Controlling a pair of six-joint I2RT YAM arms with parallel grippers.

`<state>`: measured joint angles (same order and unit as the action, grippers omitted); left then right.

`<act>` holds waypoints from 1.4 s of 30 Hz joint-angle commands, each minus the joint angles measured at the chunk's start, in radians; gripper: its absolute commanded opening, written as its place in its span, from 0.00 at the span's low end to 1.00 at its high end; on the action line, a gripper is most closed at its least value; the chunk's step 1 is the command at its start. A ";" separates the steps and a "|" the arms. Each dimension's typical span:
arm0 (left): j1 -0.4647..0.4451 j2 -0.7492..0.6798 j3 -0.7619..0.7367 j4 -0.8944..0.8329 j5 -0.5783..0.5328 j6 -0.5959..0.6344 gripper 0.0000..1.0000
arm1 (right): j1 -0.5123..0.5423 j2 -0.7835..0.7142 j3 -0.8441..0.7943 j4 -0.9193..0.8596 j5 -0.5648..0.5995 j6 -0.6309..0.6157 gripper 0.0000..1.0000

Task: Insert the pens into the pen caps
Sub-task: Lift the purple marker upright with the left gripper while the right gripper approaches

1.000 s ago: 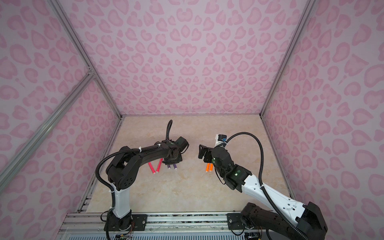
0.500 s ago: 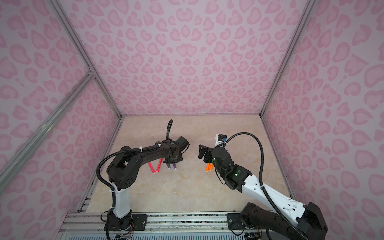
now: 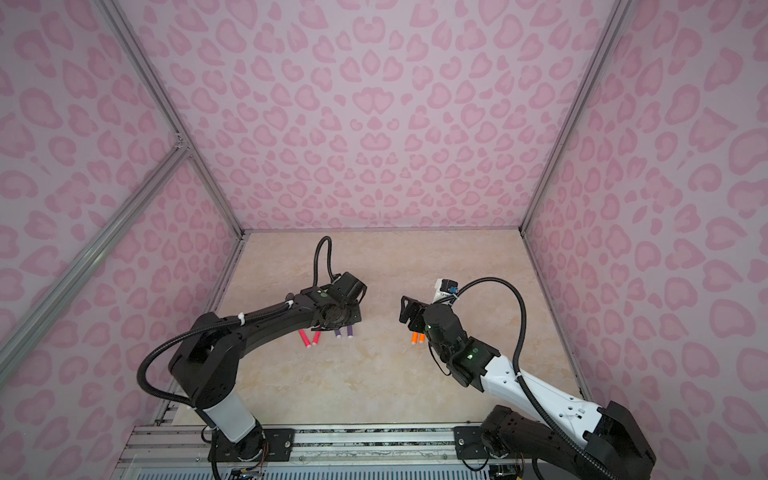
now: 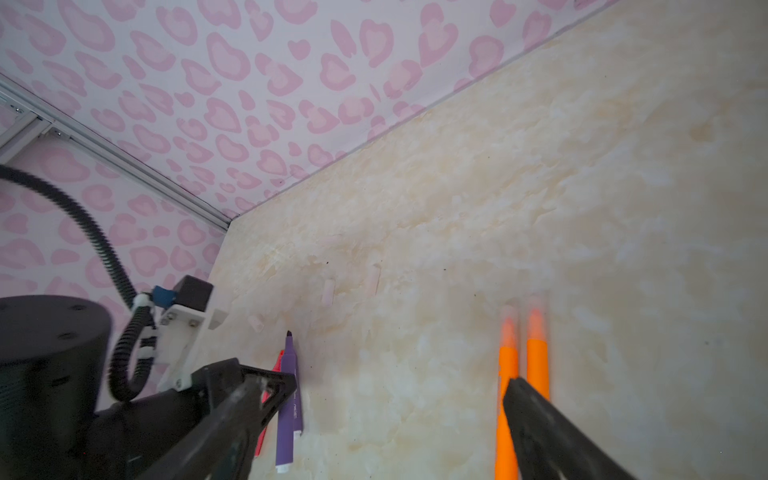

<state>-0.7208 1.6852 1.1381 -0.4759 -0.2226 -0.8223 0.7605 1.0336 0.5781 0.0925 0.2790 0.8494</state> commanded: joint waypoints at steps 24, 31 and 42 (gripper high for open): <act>-0.229 -0.245 -0.290 0.743 0.199 0.502 0.04 | 0.019 0.055 0.010 0.135 -0.144 0.059 0.69; -0.230 -0.259 -0.300 0.755 0.198 0.498 0.04 | 0.042 0.111 0.046 0.129 -0.139 0.043 0.68; -0.230 -0.253 -0.274 0.710 0.202 0.489 0.04 | 0.043 0.136 0.054 0.138 -0.148 0.054 0.29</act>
<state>-0.9508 1.4220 0.8352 0.2291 -0.0269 -0.3294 0.8032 1.1633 0.6266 0.2207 0.1265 0.9054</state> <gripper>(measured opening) 0.140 0.313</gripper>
